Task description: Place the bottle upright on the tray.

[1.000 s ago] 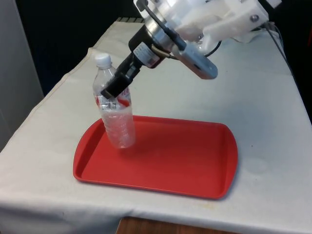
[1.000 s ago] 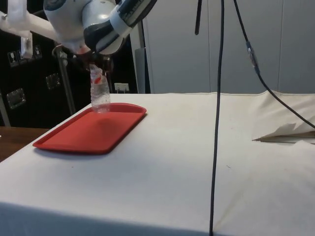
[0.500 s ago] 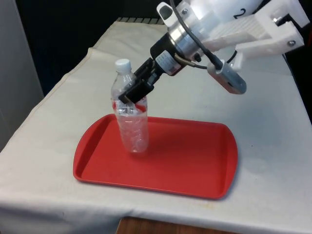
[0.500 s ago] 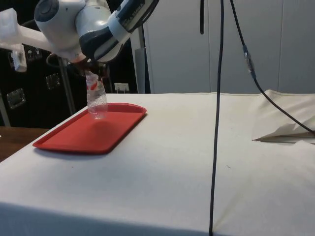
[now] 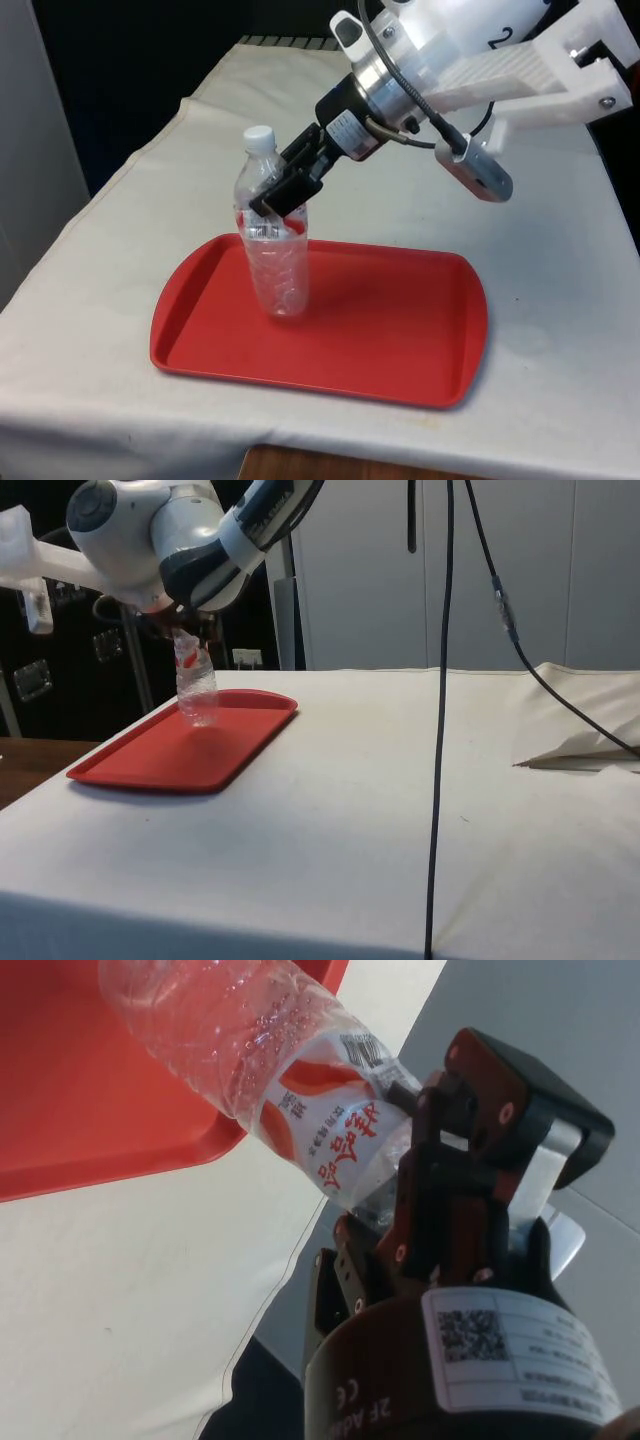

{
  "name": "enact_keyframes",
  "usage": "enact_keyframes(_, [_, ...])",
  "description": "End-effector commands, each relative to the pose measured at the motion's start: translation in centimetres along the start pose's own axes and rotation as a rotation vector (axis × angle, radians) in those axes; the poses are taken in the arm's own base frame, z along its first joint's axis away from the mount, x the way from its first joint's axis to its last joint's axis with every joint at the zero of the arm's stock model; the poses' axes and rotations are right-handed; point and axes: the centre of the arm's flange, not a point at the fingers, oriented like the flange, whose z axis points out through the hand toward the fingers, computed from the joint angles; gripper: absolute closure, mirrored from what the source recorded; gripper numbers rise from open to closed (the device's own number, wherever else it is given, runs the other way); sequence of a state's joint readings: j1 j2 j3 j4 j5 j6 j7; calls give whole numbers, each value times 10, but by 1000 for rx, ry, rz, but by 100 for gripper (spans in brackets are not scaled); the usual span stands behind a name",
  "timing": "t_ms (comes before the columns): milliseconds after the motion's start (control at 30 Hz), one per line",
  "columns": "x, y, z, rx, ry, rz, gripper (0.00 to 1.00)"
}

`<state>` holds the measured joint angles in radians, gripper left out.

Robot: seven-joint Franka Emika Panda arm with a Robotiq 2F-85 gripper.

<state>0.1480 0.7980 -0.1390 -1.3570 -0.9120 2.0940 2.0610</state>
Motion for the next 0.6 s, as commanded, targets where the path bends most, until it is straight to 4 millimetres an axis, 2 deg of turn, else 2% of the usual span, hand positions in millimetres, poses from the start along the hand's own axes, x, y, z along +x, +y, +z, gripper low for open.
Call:
enact_keyframes(0, [-1, -1, 0, 1, 1, 1, 100])
enact_keyframes(567, [-21, -7, -13, -12, 34, -32, 100])
